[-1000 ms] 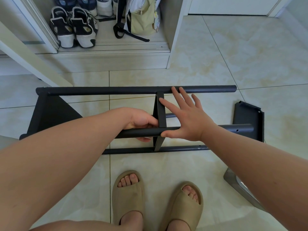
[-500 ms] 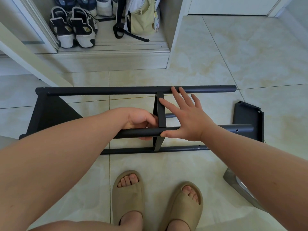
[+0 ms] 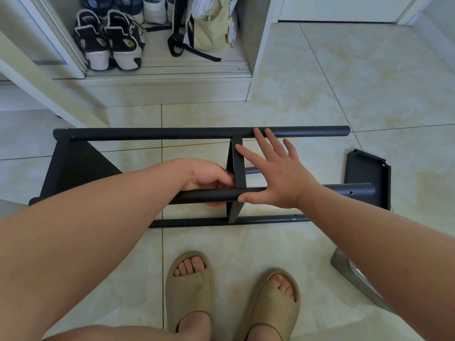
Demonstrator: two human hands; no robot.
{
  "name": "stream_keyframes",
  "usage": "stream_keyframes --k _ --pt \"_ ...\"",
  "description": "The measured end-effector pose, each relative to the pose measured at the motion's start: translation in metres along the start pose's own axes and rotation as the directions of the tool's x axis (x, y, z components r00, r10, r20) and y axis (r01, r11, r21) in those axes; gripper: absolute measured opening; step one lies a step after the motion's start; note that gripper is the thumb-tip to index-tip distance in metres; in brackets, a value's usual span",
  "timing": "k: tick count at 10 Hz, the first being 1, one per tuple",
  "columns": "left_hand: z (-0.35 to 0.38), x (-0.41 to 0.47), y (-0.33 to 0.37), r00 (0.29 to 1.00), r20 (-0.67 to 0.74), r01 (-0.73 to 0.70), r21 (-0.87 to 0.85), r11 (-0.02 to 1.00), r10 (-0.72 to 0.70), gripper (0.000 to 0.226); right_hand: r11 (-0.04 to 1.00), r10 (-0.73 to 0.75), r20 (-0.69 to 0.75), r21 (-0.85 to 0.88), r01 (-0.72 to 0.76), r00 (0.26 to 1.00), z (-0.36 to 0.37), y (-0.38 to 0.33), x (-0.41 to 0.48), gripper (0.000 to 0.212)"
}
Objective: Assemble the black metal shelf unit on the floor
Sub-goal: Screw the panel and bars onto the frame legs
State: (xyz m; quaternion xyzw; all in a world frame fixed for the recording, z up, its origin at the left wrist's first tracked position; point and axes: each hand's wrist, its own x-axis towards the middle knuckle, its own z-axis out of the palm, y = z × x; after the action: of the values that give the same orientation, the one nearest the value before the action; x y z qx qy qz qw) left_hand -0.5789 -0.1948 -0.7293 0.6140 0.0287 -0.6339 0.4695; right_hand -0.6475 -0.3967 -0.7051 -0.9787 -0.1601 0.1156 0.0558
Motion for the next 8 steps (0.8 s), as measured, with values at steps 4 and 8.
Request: stream_keyframes --k 4,8 --pt "0.0028 0.0006 0.0002 0.997 -0.056 0.051 0.016 0.999 -0.05 0.016 1.0 0.0 0.0 -0.006 0.0 1.0 0.0 -0.0004 -0.0002 0.109" --pt "-0.0004 0.0005 -0.0006 1.0 -0.011 -0.002 0.007 1.0 0.002 0.015 1.0 -0.001 0.001 -0.007 0.001 1.0 0.0003 -0.0003 -0.0001 0.109"
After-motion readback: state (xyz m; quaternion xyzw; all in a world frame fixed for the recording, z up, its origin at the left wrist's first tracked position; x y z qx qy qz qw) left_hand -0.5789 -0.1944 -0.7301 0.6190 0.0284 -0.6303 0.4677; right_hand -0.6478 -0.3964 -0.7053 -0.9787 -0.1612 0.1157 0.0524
